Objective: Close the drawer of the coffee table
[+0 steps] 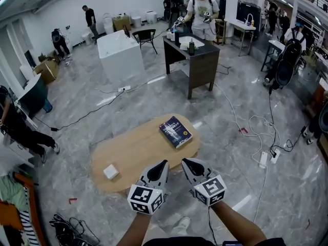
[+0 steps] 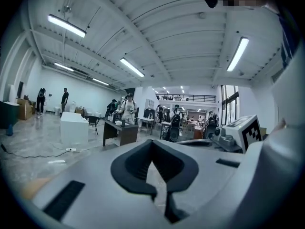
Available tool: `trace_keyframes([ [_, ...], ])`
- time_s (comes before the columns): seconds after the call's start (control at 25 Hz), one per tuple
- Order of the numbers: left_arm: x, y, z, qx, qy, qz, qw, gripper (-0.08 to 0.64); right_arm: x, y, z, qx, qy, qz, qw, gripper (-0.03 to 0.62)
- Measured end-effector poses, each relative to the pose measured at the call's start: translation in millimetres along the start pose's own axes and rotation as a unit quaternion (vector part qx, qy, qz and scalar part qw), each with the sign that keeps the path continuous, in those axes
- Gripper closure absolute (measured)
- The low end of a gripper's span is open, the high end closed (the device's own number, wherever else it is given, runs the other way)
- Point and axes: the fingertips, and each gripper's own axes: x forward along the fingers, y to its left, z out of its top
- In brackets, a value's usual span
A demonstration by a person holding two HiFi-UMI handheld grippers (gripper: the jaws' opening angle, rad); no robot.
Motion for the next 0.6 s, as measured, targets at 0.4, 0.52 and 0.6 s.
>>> trace_keyframes([
  [0.4,-28.1,-12.5,39.8,0.022,-0.027,-0.042,0.9985,0.558,-9.8,29.5,32.1,-0.023,-0.020,-0.008,1.000,0.580],
  [0.52,-47.9,-9.0,41.8,0.020,-0.031,-0.046,0.9983,0.558,-11.2,46.1,38.8,-0.024,-0.025,-0.013,0.999,0.580],
  [0.6,-61.4,-7.4,42.2,0.018,-0.032,-0.049,0.9981,0.557,-12.4,58.6,43.5,-0.026,-0.027,-0.016,0.999,0.580],
])
